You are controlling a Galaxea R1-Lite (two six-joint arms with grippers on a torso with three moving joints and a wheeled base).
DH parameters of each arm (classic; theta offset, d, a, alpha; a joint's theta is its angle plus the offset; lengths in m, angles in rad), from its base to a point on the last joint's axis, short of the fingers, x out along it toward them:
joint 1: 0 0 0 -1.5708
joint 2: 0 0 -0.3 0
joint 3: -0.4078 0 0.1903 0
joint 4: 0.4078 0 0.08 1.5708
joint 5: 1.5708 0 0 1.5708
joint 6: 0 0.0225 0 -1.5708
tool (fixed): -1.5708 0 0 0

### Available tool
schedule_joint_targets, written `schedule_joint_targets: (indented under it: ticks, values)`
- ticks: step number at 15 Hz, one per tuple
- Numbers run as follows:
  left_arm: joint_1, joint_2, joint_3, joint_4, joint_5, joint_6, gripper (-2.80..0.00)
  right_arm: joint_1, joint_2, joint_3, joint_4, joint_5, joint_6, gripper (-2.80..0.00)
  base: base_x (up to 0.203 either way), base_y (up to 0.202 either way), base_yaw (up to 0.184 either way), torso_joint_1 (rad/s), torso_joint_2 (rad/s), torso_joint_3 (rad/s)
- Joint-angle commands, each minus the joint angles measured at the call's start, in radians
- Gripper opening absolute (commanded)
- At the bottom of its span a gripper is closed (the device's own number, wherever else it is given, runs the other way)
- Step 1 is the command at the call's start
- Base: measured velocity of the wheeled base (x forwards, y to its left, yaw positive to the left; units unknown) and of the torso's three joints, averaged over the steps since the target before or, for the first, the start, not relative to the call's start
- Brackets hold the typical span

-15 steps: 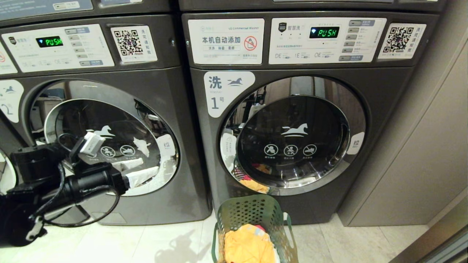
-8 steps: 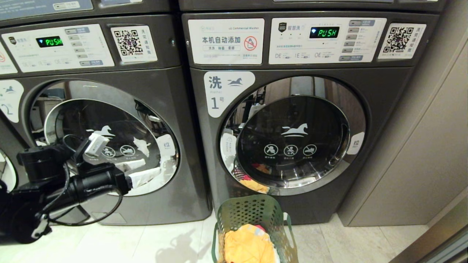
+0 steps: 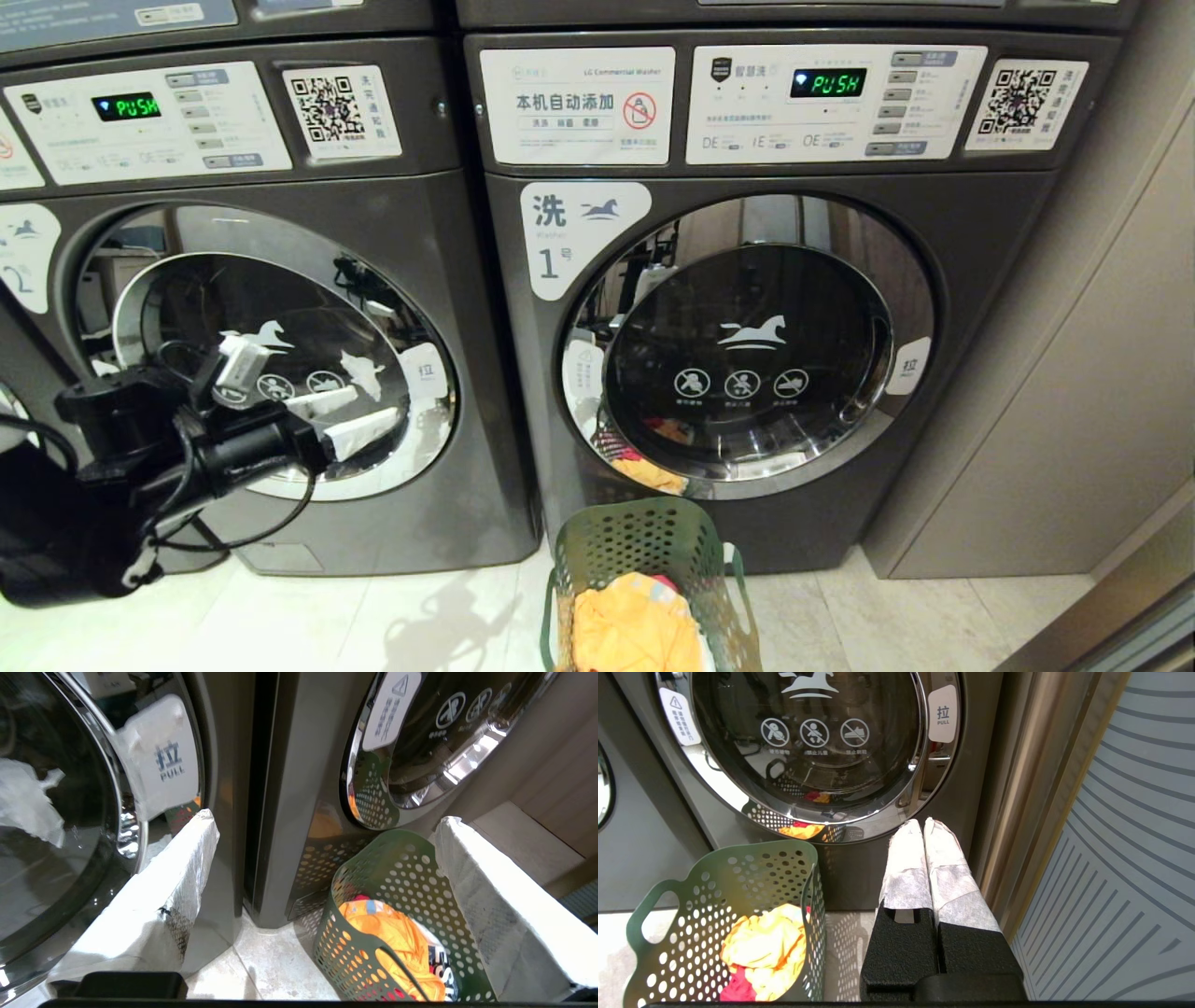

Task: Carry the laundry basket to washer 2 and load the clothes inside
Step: Open the lid of the washing machine

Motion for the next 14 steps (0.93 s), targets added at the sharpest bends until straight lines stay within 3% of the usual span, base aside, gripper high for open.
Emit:
schedule_joint_targets:
  ticks: [1, 3, 4, 5, 8, 9, 10, 11, 14]
  values:
    - [0.024, 0.139, 0.003, -0.097, -0.047, 0.000, 0.00, 0.000, 0.001, 0.034, -0.001, -0.001, 0.000, -2.80, 0.000, 0.000, 0.000, 0.000, 0.00, 0.000]
    - [0.039, 0.221, 0.004, -0.235, -0.228, -0.023, 0.00, 0.000, 0.001, 0.034, -0.001, 0.000, 0.000, -2.80, 0.000, 0.000, 0.000, 0.000, 0.00, 0.000]
    - [0.043, 0.239, -0.006, -0.281, -0.279, -0.045, 0.00, 0.000, 0.001, 0.034, -0.001, -0.001, 0.000, -2.80, 0.000, 0.000, 0.000, 0.000, 0.00, 0.000]
    - [0.044, 0.249, -0.027, -0.284, -0.286, -0.048, 0.00, 0.000, 0.001, 0.034, -0.001, 0.000, 0.000, -2.80, 0.000, 0.000, 0.000, 0.000, 0.00, 0.000]
    - [0.031, 0.290, -0.146, -0.254, -0.257, -0.045, 0.00, 0.000, 0.001, 0.034, -0.001, -0.001, 0.000, -2.80, 0.000, 0.000, 0.000, 0.000, 0.00, 0.000]
    - [0.018, 0.298, -0.192, -0.211, -0.199, -0.034, 0.00, 0.000, 0.001, 0.034, -0.001, 0.000, 0.000, -2.80, 0.000, 0.000, 0.000, 0.000, 0.00, 0.000]
    - [0.004, 0.311, -0.225, -0.179, -0.100, -0.013, 0.00, 0.000, 0.001, 0.034, -0.001, 0.000, 0.000, -2.80, 0.000, 0.000, 0.000, 0.000, 0.00, 0.000]
    - [-0.014, 0.334, -0.248, -0.153, -0.060, 0.001, 0.00, 0.000, 0.001, 0.034, -0.001, 0.000, 0.000, -2.80, 0.000, 0.000, 0.000, 0.000, 0.00, 0.000]
    - [-0.019, 0.391, -0.339, -0.122, -0.044, 0.032, 0.00, 0.000, 0.001, 0.034, -0.001, -0.001, 0.000, -2.80, 0.000, 0.000, 0.000, 0.000, 0.00, 0.000]
